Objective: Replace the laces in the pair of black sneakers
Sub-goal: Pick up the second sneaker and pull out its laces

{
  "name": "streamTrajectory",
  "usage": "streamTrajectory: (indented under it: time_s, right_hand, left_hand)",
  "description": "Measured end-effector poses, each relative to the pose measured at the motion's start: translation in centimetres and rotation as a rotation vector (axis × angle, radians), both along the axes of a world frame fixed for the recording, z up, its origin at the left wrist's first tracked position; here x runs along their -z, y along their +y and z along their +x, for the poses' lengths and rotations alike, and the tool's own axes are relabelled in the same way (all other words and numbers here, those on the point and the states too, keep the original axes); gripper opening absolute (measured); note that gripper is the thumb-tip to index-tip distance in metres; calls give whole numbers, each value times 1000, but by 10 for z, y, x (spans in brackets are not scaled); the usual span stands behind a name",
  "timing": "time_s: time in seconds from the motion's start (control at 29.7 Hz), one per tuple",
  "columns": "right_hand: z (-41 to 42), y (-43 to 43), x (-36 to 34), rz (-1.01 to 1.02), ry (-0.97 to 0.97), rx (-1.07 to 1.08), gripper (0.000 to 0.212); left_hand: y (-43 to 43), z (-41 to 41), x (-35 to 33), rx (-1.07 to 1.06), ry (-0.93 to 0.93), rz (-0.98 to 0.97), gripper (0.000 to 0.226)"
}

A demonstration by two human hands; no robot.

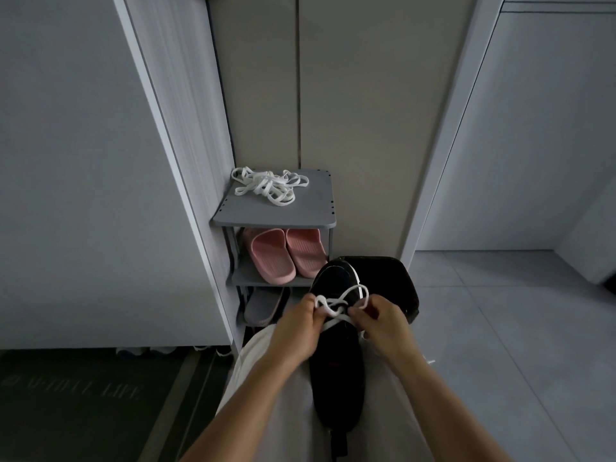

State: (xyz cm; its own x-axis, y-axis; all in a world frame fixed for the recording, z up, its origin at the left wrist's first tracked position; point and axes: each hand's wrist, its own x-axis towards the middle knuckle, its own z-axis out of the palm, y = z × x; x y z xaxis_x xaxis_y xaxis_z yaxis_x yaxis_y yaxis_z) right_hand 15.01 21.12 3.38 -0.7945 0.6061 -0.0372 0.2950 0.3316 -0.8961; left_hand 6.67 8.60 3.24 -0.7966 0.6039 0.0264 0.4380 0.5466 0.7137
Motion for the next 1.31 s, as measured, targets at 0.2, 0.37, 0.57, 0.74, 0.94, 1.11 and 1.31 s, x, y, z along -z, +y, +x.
streamTrajectory:
  time_s: [0.2,0.37,0.57,0.74,0.94,1.11,1.31]
  right_hand:
    - [7,41,-41,-330,238,163,18]
    - [4,37,-40,-405,197,61,13]
    - [3,7,-10,-180,-29,-1,13]
    - [-6,4,-7,-73,51,32,18]
    - [16,56,-41,-599,454,361,20]
    - [18,46,-34,-536,219,128,18]
    - [11,7,-15,-201,-45,-47,7]
  left_hand:
    - [-23,-39,-31,-213,170,108,13]
    - [-27,-42,-31,-105,30,32,15]
    - [-1,-9,5,-18,-100,-66,27]
    - [4,-13,-3,69,-108,-48,30]
    - [-41,-57,-44,-158,-49,157,24]
    - [-36,-49,-43,-170,8,163,15]
    - [-22,-13,-11,-138,57,-249,25]
